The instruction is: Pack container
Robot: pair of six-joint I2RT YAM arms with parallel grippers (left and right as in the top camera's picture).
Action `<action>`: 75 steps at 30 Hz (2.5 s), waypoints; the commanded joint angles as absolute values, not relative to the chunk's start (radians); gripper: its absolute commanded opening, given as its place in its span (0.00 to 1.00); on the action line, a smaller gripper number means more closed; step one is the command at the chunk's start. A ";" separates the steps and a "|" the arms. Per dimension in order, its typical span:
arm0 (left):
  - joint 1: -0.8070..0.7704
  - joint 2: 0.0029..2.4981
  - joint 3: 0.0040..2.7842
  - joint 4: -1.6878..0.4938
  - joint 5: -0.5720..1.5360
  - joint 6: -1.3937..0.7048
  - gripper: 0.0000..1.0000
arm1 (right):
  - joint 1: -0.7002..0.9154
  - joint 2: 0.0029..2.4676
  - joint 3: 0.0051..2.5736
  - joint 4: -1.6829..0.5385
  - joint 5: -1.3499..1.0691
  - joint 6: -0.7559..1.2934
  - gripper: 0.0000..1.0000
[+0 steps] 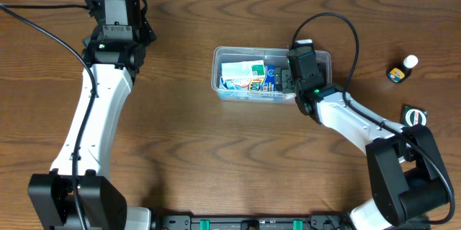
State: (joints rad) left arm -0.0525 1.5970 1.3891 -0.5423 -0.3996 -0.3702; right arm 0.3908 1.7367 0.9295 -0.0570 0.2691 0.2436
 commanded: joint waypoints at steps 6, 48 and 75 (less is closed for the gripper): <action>-0.049 1.599 1.393 -0.542 -0.411 -0.383 0.98 | 0.371 1.727 1.138 -0.341 0.257 0.233 0.92; -0.049 1.599 1.393 -0.542 -0.411 -0.383 0.98 | 0.257 1.866 1.372 -0.810 -0.003 0.036 0.01; -0.049 1.599 1.393 -0.542 -0.411 -0.383 0.98 | 0.269 1.980 1.374 -0.799 0.122 0.096 0.01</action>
State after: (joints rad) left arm -0.0525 1.5970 1.3891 -0.5423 -0.3996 -0.3702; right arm 0.2630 1.9568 1.3605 -0.7959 0.1532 0.0685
